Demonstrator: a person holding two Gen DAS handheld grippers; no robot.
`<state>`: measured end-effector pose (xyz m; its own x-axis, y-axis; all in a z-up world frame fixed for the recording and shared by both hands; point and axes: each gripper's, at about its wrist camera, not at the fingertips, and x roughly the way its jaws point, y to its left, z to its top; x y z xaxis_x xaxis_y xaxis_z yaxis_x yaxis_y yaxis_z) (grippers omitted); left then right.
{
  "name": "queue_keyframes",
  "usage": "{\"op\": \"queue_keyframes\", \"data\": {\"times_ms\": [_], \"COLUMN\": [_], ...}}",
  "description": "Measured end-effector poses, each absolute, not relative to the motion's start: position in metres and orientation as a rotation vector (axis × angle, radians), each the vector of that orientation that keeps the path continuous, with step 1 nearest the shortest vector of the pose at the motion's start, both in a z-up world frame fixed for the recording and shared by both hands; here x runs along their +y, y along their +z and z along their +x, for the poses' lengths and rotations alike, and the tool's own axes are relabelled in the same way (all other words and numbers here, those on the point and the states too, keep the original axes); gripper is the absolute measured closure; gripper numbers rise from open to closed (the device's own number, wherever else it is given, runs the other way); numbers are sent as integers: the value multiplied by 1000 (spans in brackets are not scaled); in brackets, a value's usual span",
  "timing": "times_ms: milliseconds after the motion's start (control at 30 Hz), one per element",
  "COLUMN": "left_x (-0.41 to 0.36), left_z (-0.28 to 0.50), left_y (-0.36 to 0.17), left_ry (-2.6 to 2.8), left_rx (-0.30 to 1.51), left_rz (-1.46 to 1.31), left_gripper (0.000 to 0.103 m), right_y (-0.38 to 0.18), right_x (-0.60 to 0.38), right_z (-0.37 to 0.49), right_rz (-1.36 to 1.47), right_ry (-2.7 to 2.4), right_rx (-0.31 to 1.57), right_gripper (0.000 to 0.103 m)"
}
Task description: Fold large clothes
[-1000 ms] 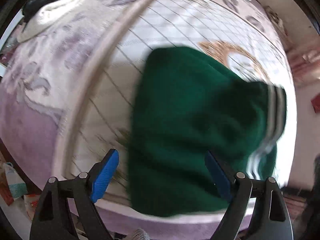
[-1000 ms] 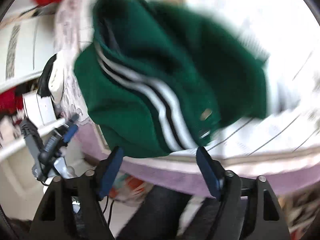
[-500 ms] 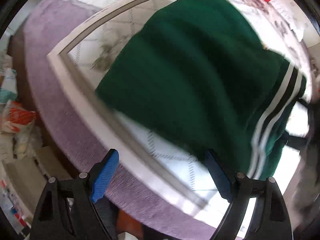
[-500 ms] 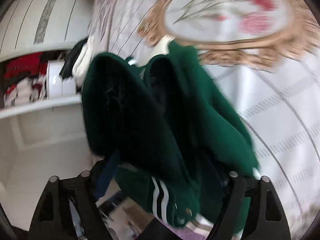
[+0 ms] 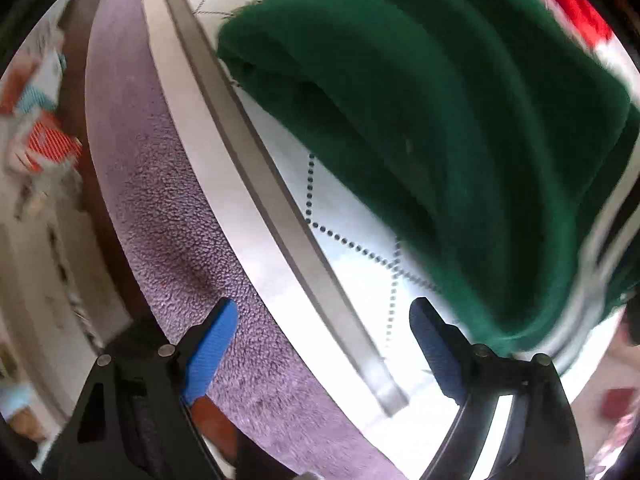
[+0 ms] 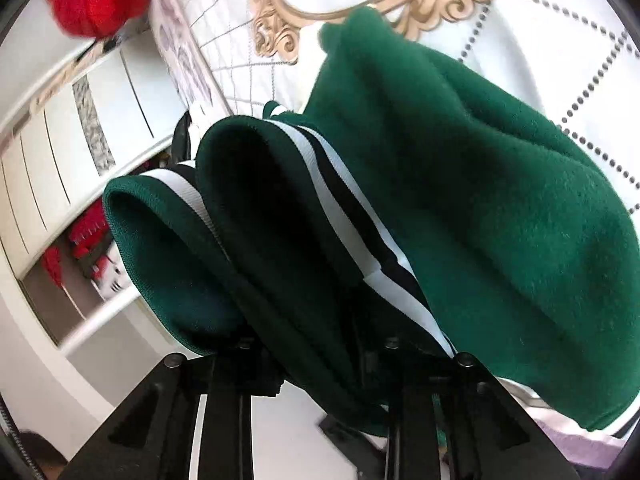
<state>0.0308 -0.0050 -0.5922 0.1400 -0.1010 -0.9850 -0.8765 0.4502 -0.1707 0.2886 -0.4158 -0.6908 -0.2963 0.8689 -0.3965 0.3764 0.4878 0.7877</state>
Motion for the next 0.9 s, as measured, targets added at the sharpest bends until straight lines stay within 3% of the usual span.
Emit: {"op": "queue_keyframes", "data": {"times_ms": [100, 200, 233, 267, 367, 467, 533, 567, 600, 733, 900], "left_x": [8, 23, 25, 29, 35, 35, 39, 39, 39, 41, 23], "left_z": [19, 23, 29, 37, 63, 90, 96, 98, 99, 97, 89], "left_y": [-572, -570, -575, -581, -596, -606, -597, -592, -584, -552, -530], "left_ry": [615, 486, 446, 404, 313, 339, 421, 458, 469, 504, 406], "left_rx": [1235, 1152, 1138, 1119, 1041, 1045, 1027, 1040, 1026, 978, 957], "left_rz": [-1114, -1265, -1304, -1356, -1474, -1443, -1375, -1333, -1305, -1253, -1217], "left_gripper": [16, 16, 16, 16, 16, 20, 50, 81, 87, 90, 91], "right_y": [-665, -643, -636, -632, -633, -674, -695, -701, -707, -708, -718], "right_x": [-400, -413, -424, -434, -466, -507, -509, -507, -505, -503, -496], "right_z": [293, 294, 294, 293, 290, 284, 276, 271, 264, 252, 235], "right_rz": [687, 447, 383, 340, 208, 297, 345, 320, 320, 420, 533], "right_ry": [812, 798, 773, 748, 636, 651, 680, 679, 679, 646, 610], "right_rx": [1823, 1792, 1772, 1747, 1699, 1766, 1800, 1790, 1783, 1755, 1773], "right_gripper": [74, 43, 29, 26, 26, 26, 30, 50, 57, 72, 75]}}
